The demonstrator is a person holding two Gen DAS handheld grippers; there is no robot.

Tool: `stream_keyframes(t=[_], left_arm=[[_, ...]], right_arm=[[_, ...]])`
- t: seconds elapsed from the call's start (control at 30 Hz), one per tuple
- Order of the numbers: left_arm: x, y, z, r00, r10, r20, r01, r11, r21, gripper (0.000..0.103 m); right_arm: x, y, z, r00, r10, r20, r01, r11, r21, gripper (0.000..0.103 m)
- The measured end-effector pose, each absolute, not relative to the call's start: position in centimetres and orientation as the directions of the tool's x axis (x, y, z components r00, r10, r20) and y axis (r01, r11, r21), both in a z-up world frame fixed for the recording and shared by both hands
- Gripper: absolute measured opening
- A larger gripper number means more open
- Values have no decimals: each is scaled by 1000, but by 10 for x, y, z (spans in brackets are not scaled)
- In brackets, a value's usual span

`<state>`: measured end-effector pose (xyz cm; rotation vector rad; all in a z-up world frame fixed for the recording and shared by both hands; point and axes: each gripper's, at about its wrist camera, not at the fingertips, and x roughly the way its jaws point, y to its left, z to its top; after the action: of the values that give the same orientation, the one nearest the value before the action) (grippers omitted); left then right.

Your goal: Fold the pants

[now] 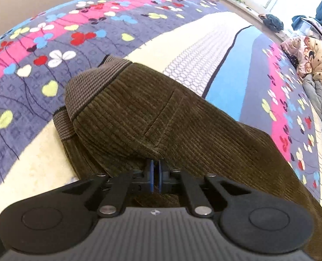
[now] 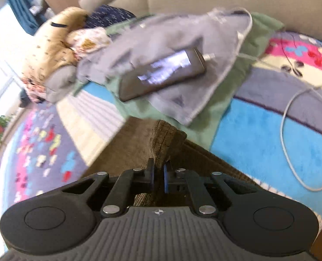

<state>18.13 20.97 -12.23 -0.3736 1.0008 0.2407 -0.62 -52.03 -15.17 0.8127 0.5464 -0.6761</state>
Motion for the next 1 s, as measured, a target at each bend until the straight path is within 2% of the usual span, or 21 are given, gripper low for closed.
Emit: stream_keyframes(t=[0.17, 0.27, 0.37, 0.43, 0.47, 0.5, 0.57, 0.6, 0.77, 1.0], left_arm=[[173, 216, -126, 503, 54, -863, -378, 912, -163, 4], [169, 217, -136, 471, 70, -879, -387, 912, -134, 4], [166, 214, -140, 460, 33, -887, -364, 919, -155, 5], [163, 208, -141, 464, 6, -886, -345, 922, -174, 15], [162, 204, -141, 464, -10, -886, -335, 924, -186, 32], [161, 200, -141, 462, -19, -887, -331, 924, -193, 52], [159, 189, -142, 465, -20, -885, -328, 925, -193, 69], [158, 183, -143, 470, -25, -882, -320, 927, -196, 74], [157, 154, -147, 454, -84, -887, -289, 928, -235, 81], [160, 120, -153, 438, -131, -890, -243, 935, -257, 81]], right_arm=[[-36, -518, -154, 659, -342, -670, 736, 474, 483, 7], [-40, -520, -187, 593, -317, -740, 780, 451, 433, 8], [-35, -519, -220, 532, -285, -798, 806, 459, 373, 8], [-34, -516, -228, 527, -294, -797, 811, 455, 368, 9], [-33, -516, -229, 529, -299, -795, 812, 449, 372, 9], [-32, -516, -230, 526, -300, -796, 814, 448, 370, 10], [-30, -517, -232, 523, -297, -799, 816, 446, 369, 10], [-31, -517, -232, 523, -294, -800, 816, 445, 370, 10], [-34, -519, -231, 530, -280, -801, 808, 453, 376, 10], [-34, -520, -233, 532, -275, -801, 806, 455, 380, 10]])
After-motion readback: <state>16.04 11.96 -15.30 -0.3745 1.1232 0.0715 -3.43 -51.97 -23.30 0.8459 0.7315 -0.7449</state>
